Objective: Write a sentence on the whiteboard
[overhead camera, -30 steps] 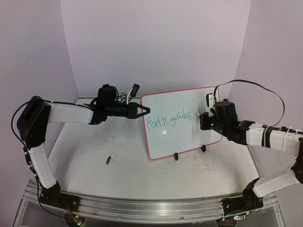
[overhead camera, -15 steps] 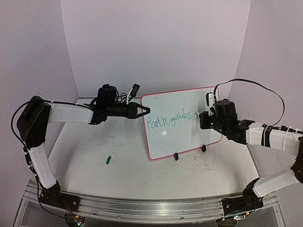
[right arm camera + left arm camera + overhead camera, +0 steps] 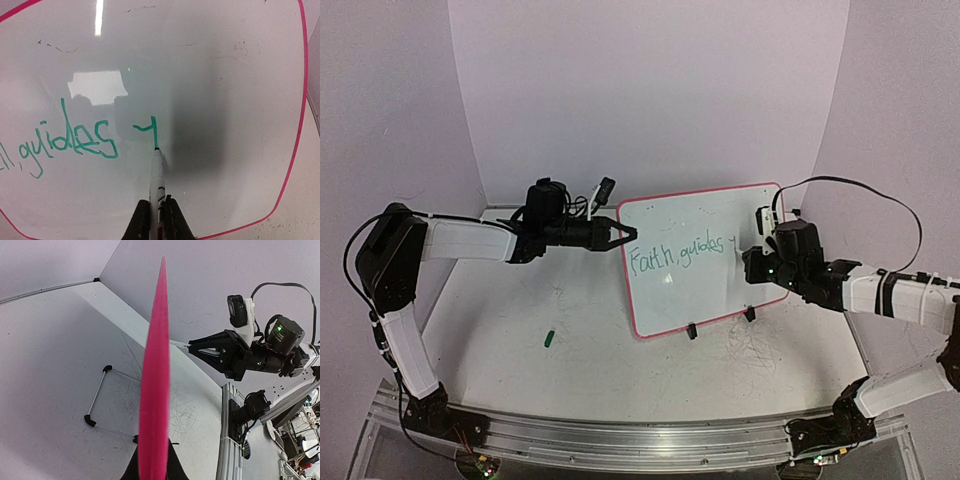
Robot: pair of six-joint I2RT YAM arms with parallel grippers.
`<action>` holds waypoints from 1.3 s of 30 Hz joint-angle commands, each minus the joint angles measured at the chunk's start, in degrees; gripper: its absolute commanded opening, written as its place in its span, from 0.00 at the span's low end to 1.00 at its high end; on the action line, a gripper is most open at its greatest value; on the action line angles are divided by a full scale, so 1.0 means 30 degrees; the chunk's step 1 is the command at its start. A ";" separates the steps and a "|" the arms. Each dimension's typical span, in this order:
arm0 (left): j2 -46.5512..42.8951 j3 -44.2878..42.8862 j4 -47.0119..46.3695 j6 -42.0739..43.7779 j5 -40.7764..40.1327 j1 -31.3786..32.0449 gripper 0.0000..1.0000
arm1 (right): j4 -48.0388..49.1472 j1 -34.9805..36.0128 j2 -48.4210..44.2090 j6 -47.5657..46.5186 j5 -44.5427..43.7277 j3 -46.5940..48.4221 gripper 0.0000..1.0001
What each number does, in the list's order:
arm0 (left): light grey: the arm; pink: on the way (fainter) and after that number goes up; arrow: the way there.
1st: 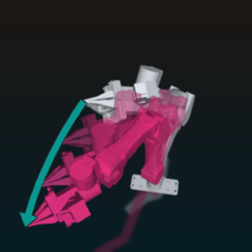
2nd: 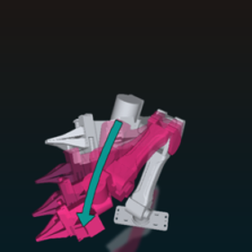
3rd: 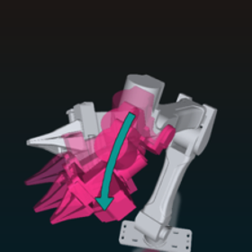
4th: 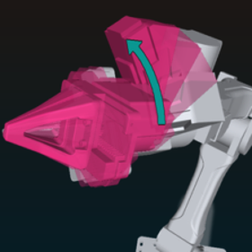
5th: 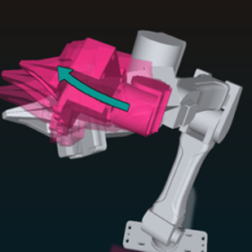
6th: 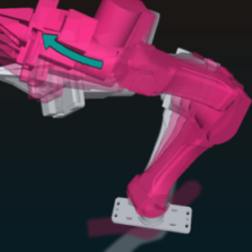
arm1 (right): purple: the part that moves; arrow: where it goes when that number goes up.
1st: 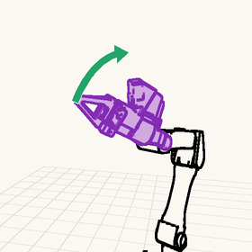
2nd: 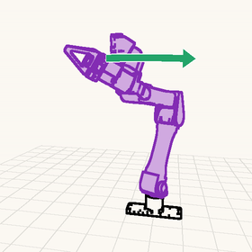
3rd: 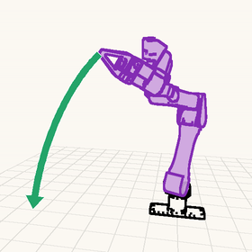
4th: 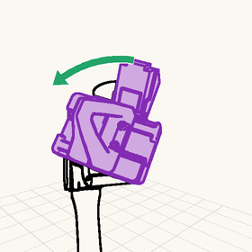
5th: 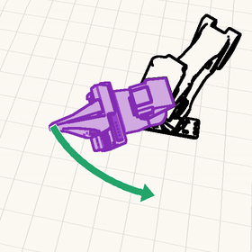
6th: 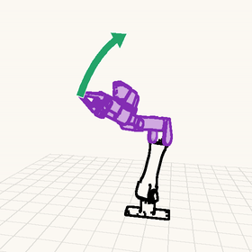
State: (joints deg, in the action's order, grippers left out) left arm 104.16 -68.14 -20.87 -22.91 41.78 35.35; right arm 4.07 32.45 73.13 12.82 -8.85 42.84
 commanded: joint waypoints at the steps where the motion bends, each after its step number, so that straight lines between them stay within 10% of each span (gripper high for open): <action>1: -0.0027 0.0157 0.1916 0.0873 -0.1762 -0.0140 0.00 | -0.0395 -0.0044 -0.0352 0.0365 0.0893 -0.0290 0.00; 39: -0.0063 0.0070 0.2030 0.0948 -0.1812 -0.0154 0.00 | 0.1608 -0.1631 -0.0081 -0.0312 0.2120 0.1248 0.00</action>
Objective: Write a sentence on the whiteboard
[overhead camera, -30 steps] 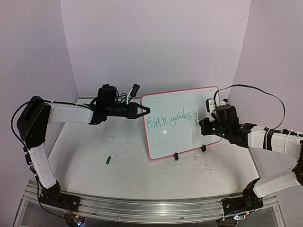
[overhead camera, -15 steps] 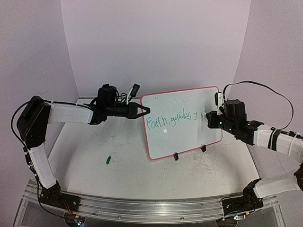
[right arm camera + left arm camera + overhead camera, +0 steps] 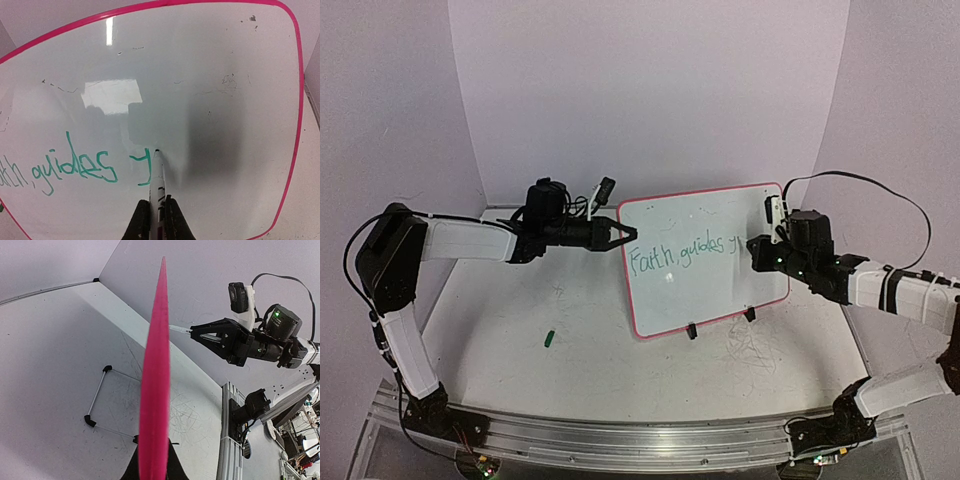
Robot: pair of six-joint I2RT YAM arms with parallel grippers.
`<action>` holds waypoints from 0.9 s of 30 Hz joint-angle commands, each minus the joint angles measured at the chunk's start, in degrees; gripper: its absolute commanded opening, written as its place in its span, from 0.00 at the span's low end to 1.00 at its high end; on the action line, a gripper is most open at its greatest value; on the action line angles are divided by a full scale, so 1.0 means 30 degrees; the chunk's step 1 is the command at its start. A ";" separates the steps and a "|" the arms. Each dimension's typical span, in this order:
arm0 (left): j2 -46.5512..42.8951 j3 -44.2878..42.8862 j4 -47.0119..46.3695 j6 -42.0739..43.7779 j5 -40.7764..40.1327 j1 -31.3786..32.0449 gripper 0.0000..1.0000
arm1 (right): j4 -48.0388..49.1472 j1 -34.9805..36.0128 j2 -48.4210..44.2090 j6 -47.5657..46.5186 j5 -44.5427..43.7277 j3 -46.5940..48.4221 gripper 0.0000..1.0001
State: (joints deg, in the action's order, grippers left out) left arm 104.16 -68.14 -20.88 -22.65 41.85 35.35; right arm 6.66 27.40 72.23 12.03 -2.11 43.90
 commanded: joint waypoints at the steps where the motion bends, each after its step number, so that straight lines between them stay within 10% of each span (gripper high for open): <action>1: -0.0041 0.0061 0.2038 0.0869 -0.1835 -0.0154 0.00 | 0.0721 0.0041 0.0236 -0.0032 -0.0098 0.0855 0.00; 27: -0.0175 0.0082 0.2318 0.0940 -0.1847 -0.0154 0.00 | -0.0744 0.0058 -0.0505 0.0152 -0.0662 -0.0349 0.00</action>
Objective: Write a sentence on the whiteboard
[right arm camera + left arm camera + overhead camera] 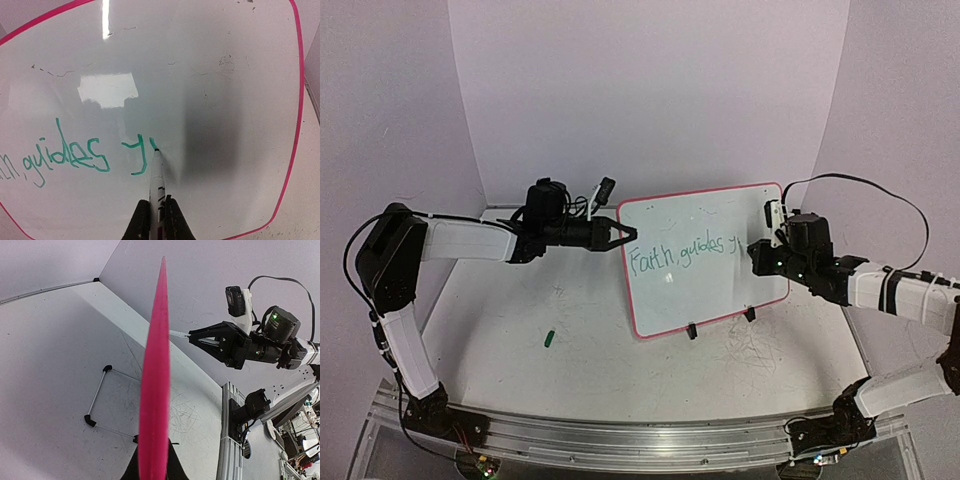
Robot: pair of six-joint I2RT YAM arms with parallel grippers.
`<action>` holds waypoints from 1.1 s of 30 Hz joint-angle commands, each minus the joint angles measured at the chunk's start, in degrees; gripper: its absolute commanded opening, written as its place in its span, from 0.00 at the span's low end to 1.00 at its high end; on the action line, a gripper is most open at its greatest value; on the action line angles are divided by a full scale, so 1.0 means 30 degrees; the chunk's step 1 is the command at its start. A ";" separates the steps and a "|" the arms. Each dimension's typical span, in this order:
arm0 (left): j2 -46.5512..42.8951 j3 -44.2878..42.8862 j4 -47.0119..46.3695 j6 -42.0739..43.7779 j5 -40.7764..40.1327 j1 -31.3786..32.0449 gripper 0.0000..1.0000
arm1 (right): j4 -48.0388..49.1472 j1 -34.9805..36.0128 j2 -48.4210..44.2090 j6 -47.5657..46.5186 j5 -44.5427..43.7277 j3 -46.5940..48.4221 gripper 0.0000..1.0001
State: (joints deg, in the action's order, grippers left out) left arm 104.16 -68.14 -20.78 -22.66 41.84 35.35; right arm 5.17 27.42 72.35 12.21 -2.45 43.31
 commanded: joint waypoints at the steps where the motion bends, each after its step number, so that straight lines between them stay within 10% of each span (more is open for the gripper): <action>1: -0.0212 0.0115 0.2293 0.0960 -0.1893 -0.0154 0.00 | -0.0205 0.0047 -0.0573 0.0050 -0.0660 -0.0216 0.00; 33: 0.0013 -0.0185 0.2373 0.1022 -0.1731 -0.0154 0.00 | 0.1228 0.0041 0.0529 0.1013 -0.1688 -0.0009 0.00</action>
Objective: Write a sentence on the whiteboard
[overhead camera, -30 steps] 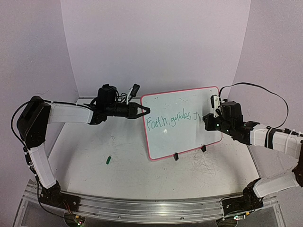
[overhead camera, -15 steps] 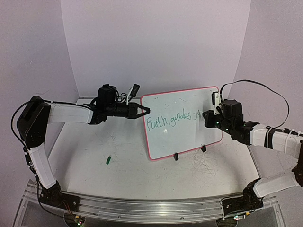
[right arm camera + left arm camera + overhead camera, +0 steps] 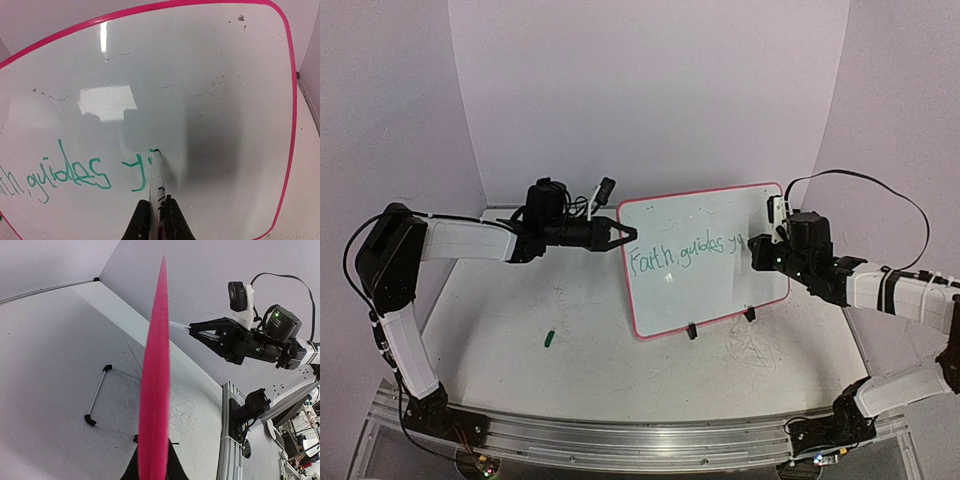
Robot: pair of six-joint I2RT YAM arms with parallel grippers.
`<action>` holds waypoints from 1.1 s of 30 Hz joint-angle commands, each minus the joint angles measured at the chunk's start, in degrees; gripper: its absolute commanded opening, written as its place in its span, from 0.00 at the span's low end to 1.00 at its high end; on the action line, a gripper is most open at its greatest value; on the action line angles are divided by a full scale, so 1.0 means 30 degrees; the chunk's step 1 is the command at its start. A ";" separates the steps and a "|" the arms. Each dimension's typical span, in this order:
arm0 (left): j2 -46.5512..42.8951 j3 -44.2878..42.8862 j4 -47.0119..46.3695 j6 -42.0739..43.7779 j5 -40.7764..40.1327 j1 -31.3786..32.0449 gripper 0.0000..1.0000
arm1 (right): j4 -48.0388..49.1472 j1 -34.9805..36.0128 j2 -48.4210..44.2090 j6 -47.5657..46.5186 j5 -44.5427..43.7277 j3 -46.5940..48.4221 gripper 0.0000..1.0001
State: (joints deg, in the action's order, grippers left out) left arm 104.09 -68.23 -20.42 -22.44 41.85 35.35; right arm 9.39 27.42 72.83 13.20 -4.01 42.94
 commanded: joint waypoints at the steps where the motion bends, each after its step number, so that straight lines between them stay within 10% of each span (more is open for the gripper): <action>1: -0.0031 -0.0126 0.2240 0.0949 -0.1747 -0.0154 0.00 | -0.0322 0.0073 0.0389 0.0712 -0.1200 0.0132 0.00; 33: -0.0316 0.0008 0.2325 0.1001 -0.1909 -0.0149 0.00 | 0.0213 -0.0487 -0.0527 0.0004 -0.0026 0.0527 0.00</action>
State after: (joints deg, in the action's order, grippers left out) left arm 103.90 -68.23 -19.96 -22.26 41.82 35.38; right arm 6.72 26.04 70.90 14.32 -5.03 42.19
